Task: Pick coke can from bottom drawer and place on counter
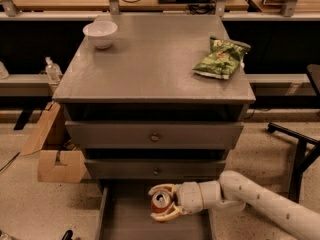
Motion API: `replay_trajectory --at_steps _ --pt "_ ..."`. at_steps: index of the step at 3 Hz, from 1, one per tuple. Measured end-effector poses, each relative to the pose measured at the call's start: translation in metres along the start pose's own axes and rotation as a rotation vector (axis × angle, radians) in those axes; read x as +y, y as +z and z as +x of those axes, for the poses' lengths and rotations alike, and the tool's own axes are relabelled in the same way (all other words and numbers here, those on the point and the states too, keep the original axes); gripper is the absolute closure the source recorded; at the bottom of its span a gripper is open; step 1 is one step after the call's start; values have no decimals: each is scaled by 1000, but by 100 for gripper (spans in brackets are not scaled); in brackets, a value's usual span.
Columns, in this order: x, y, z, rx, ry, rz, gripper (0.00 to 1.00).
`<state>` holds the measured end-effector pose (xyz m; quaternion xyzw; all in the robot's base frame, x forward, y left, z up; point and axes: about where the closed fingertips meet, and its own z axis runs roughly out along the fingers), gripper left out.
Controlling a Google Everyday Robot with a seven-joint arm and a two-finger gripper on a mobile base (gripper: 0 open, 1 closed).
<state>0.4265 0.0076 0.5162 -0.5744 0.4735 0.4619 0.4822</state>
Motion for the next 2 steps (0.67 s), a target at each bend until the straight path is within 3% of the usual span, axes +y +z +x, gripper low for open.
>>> replay_trajectory --at_steps 1,2 --pt "-14 -30 -66 -43 7 27 100" --pt "-62 -61 -160 -52 -2 104 100"
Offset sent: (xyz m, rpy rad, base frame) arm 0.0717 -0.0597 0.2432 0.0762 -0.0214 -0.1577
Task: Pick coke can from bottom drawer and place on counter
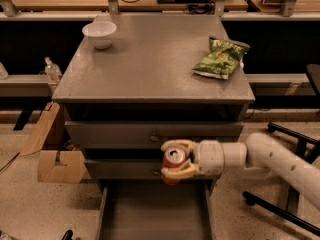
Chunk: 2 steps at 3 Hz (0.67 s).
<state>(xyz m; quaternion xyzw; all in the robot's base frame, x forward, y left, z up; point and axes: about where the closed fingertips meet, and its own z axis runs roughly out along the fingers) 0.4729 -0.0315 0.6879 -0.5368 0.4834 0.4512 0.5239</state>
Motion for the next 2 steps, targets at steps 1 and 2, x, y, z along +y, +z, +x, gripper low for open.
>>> replay_trajectory --at_steps 1,2 --pt "-41 -11 -71 25 -18 52 100" --pt "-41 -11 -71 25 -18 52 100"
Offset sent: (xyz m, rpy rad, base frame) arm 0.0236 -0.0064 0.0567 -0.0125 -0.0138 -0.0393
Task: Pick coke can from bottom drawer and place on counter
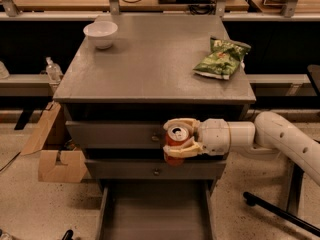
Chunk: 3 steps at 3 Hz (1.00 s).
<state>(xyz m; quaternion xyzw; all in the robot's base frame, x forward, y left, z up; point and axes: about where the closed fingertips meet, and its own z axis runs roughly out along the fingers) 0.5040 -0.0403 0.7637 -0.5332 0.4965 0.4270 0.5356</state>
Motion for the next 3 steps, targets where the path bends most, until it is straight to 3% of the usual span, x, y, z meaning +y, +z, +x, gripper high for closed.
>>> replay_trajectory --at_steps 1,2,3 --pt "-3 -8 -26 21 -4 24 100" --pt "-21 -21 -97 51 -16 72 100" --pt "-61 -25 -184 83 -38 122 100"
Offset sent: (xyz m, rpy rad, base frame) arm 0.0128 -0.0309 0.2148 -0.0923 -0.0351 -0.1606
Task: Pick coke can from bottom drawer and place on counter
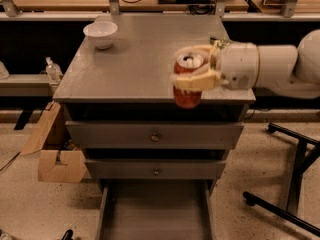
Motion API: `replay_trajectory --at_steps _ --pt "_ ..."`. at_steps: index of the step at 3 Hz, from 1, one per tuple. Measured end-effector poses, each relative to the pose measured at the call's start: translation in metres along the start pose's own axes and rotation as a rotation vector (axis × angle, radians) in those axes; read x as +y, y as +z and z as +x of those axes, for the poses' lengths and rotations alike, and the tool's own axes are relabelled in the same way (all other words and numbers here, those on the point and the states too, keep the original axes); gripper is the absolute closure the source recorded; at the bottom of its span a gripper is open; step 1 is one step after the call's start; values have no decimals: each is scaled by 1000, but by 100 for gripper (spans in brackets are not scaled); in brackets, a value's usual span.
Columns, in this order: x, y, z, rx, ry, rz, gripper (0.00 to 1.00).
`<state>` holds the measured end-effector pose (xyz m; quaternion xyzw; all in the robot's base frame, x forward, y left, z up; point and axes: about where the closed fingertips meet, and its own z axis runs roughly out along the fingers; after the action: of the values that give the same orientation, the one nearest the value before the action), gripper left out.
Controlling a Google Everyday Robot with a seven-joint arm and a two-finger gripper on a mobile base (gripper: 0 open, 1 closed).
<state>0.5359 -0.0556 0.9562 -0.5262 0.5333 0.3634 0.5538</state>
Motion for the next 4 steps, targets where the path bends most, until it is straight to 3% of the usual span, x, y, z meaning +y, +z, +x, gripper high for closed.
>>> replay_trajectory --at_steps 1,2,3,4 --pt "-45 19 -46 -12 -27 9 100" --pt "-101 57 -47 -38 -15 30 100" --pt "-139 103 -14 -54 25 34 100" --pt "-157 141 20 -46 52 23 100"
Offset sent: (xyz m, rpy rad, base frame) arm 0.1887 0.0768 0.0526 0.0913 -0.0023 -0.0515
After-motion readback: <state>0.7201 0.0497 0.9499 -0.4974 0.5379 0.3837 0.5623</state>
